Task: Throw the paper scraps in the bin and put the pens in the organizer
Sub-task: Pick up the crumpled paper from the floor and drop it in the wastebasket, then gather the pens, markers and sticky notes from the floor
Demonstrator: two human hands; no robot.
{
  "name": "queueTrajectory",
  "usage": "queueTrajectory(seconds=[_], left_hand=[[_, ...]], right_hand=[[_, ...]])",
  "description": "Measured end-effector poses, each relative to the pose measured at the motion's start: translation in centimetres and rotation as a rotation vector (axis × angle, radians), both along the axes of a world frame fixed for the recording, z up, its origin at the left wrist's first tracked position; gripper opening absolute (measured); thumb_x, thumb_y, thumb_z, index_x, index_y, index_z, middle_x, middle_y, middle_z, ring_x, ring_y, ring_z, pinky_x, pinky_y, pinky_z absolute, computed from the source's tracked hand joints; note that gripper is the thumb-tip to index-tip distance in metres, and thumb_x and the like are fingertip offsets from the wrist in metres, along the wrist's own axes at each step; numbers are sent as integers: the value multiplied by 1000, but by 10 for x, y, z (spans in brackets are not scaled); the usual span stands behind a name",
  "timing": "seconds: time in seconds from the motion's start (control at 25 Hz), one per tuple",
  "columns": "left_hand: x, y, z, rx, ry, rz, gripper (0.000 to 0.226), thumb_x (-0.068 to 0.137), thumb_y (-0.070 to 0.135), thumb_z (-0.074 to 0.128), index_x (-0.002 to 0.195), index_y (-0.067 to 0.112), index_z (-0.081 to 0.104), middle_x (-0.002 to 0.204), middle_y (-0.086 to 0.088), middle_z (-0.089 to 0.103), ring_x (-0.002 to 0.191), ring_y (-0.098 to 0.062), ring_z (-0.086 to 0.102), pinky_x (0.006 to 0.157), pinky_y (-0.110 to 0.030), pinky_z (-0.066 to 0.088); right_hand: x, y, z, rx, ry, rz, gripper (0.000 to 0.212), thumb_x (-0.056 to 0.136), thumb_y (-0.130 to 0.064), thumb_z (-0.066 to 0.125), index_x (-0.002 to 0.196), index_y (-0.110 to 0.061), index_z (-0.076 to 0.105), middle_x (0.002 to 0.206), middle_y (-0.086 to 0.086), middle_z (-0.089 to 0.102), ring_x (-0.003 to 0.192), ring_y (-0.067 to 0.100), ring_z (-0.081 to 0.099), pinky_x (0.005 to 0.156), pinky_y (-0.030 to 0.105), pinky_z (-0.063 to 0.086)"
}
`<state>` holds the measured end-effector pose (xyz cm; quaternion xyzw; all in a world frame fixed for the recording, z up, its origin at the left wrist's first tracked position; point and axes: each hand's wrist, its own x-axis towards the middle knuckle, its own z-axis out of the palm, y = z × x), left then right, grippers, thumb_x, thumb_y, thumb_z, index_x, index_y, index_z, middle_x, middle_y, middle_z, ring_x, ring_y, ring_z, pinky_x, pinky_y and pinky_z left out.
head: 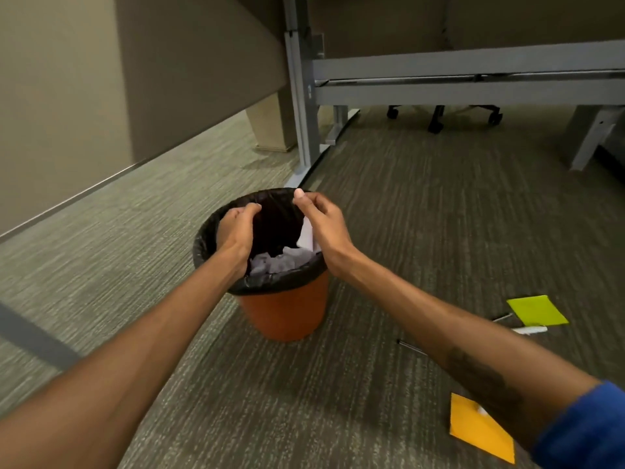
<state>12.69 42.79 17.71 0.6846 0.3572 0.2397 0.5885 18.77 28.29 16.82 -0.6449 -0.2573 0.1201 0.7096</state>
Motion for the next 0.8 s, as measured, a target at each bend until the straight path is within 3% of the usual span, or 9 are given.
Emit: queueTrajectory(seconds=[0.12, 0.24, 0.36, 0.44, 0.6, 0.72, 0.8], left_hand=[[11, -21, 6, 134, 52, 41, 45, 85, 52, 55, 108, 16, 67, 114, -6, 68, 109, -28, 62, 102, -47, 47], [25, -50, 9, 409, 77, 14, 44, 91, 51, 51, 115, 16, 62, 127, -8, 58, 119, -28, 53, 105, -46, 42], [40, -90, 6, 561, -43, -166, 40, 94, 45, 53, 125, 20, 60, 132, -3, 55, 124, -21, 50, 107, -37, 39], [51, -120, -1, 589, -82, -306, 43, 95, 44, 54, 134, 25, 56, 139, -2, 54, 126, -17, 50, 104, -30, 39], [70, -186, -27, 608, -48, -637, 51, 96, 46, 54, 144, 29, 46, 152, 0, 42, 138, -15, 39, 105, -25, 28], [78, -234, -53, 662, -12, -822, 51, 96, 40, 56, 143, 24, 47, 150, -3, 46, 138, -18, 40, 109, -26, 29], [80, -264, -72, 676, -13, -901, 46, 95, 29, 61, 138, 16, 53, 142, -6, 54, 132, -21, 48, 103, -21, 31]], right_hand=[[3, -19, 4, -16, -20, 25, 36, 95, -49, 52, 97, -19, 72, 105, -9, 71, 100, -7, 62, 82, 12, 45], [9, -49, 4, -16, -7, 23, 34, 97, -47, 48, 101, -25, 73, 101, -23, 70, 95, -19, 58, 72, -2, 42], [20, -95, -6, -44, -3, -12, 35, 98, -50, 44, 113, -32, 69, 109, -32, 63, 102, -25, 50, 79, 2, 37], [29, -132, -16, -58, 5, -53, 35, 97, -52, 43, 117, -35, 67, 120, -30, 58, 111, -22, 45, 86, 7, 30], [36, -206, -39, -91, 5, -198, 32, 100, -40, 46, 123, -28, 65, 128, -19, 58, 114, -17, 48, 94, 8, 33], [33, -260, -56, -146, 3, -295, 30, 102, -31, 46, 124, -21, 64, 128, -11, 61, 117, -7, 51, 98, 9, 34], [26, -295, -67, -202, 8, -334, 29, 102, -32, 46, 122, -24, 65, 126, -12, 62, 117, -7, 52, 96, 3, 35]])
